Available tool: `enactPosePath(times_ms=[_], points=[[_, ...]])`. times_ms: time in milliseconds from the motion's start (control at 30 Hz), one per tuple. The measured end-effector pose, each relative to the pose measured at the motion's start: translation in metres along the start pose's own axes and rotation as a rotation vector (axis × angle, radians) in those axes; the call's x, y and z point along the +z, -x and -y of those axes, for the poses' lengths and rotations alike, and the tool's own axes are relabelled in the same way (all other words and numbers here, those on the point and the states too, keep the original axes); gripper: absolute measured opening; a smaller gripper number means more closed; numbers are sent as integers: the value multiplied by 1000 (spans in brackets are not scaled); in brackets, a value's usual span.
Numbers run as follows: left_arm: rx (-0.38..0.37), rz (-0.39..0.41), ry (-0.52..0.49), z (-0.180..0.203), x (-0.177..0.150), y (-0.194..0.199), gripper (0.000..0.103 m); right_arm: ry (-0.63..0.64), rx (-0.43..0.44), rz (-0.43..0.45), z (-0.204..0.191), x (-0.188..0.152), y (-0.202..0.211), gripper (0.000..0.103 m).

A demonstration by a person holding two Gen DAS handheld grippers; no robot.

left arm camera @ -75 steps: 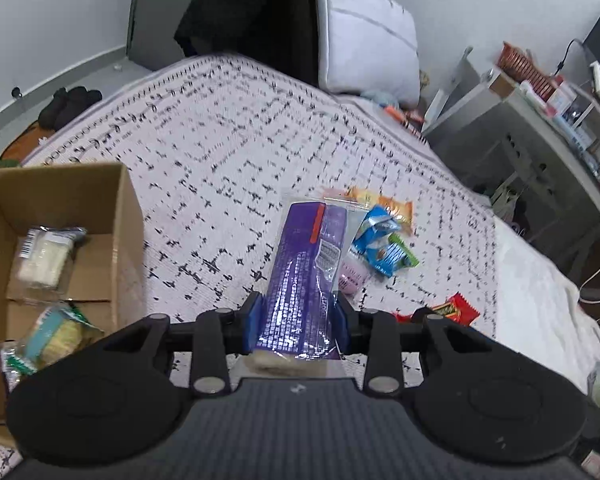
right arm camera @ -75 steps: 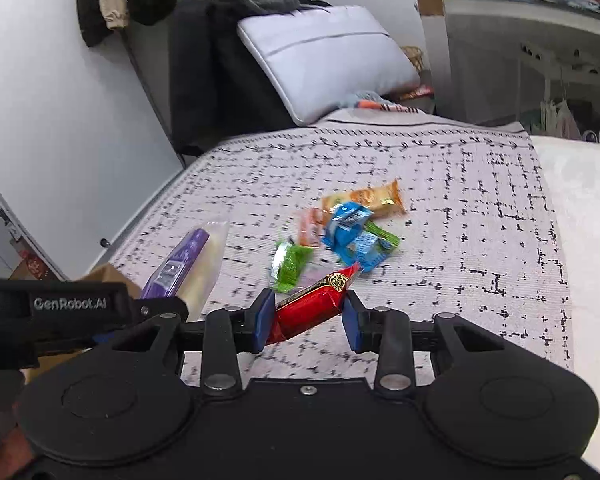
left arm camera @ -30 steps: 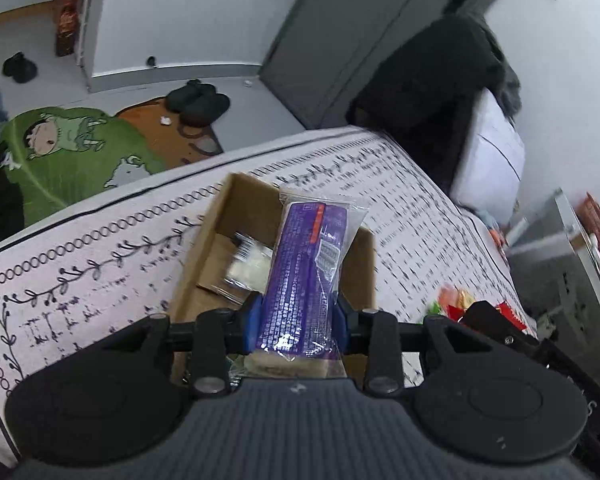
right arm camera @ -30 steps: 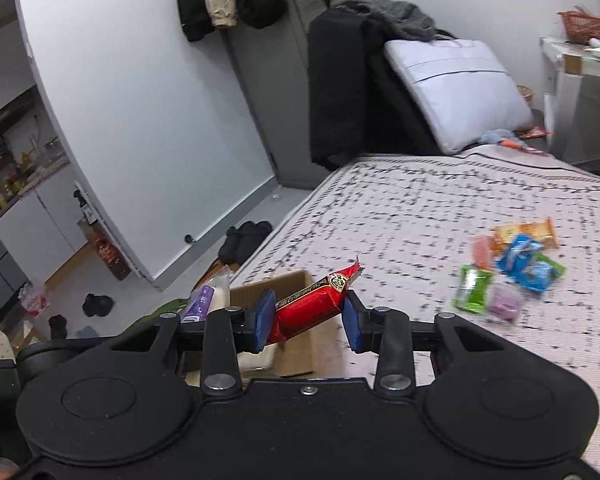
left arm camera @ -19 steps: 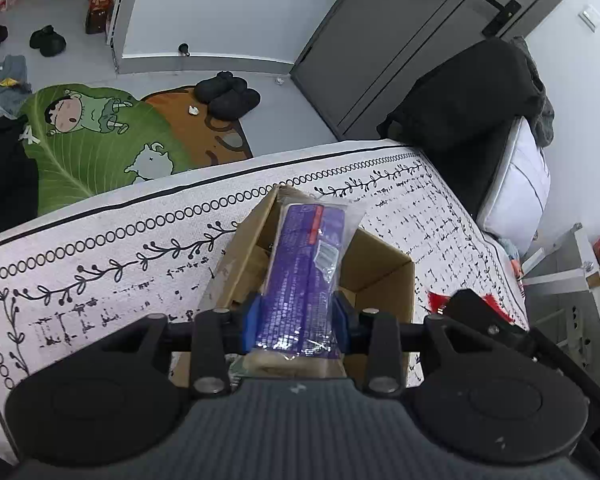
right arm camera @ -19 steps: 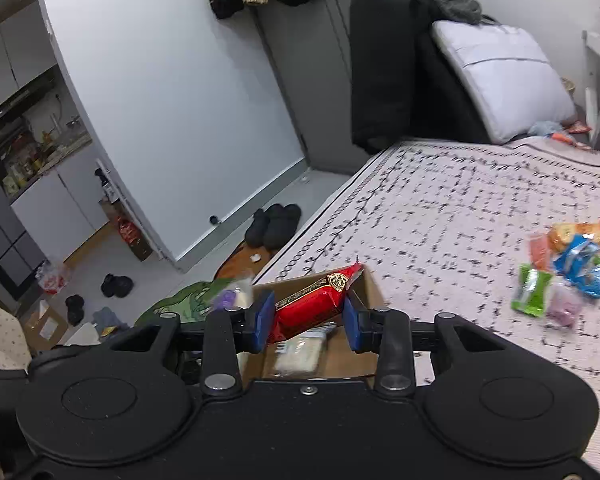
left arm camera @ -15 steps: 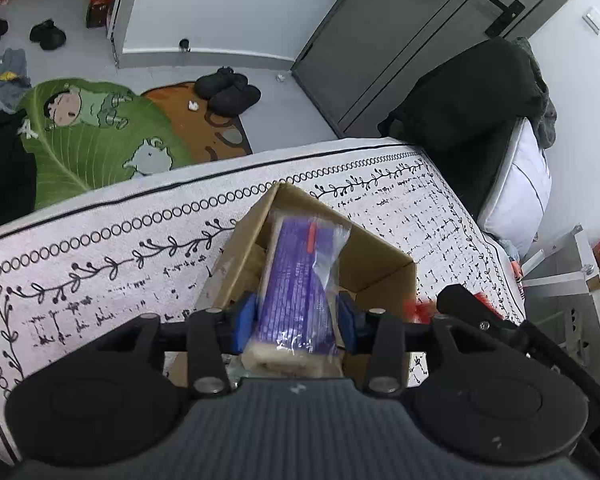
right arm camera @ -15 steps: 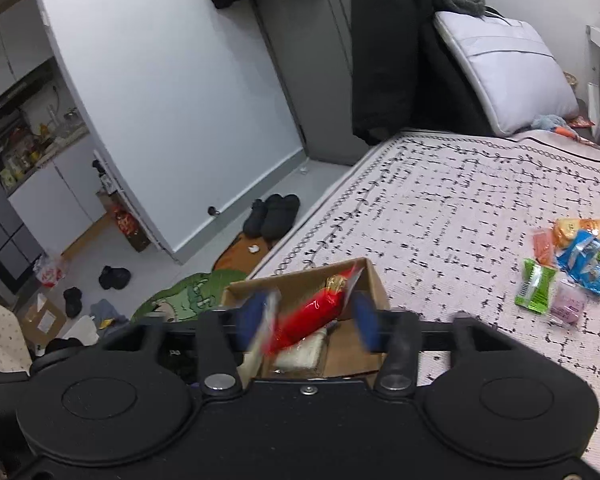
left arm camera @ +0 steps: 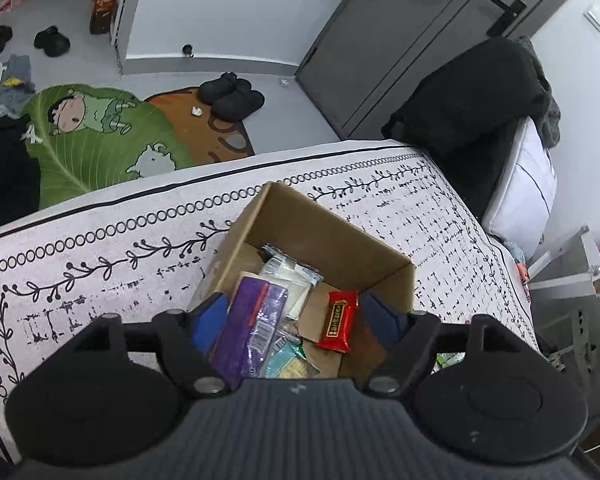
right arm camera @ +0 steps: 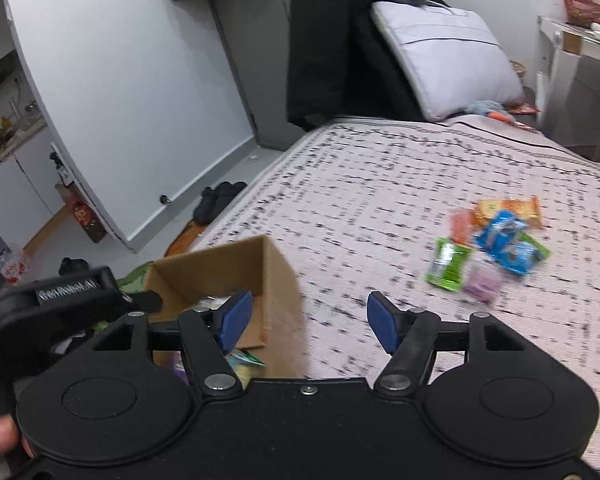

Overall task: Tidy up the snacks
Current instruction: 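Carry the purple bar and red candy over the box and open both tools, then move both open tools back from the box to the snack pile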

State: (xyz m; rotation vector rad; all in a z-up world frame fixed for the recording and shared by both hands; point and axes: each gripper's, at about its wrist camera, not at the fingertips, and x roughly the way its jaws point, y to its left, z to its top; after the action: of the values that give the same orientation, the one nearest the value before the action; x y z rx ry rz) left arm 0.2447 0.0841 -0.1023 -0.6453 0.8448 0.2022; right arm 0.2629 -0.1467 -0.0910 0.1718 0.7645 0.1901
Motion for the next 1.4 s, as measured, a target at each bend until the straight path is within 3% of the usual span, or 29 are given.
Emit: enactPosePath(times_ms=[300, 667, 867, 1033, 1400], points=[[-5, 23, -50, 28, -15, 13, 87, -6, -56, 14, 53, 1, 39, 77], [-51, 45, -255, 88, -54, 18, 89, -44, -86, 34, 118, 0, 70, 83], [-83, 46, -360, 115, -75, 11, 89, -82, -97, 36, 149, -7, 75, 95], [-82, 51, -378, 129, -84, 4, 89, -112, -105, 30, 170, -13, 72, 96], [-87, 16, -450, 171, -111, -21, 90, -307, -52, 28, 225, -24, 55, 101]])
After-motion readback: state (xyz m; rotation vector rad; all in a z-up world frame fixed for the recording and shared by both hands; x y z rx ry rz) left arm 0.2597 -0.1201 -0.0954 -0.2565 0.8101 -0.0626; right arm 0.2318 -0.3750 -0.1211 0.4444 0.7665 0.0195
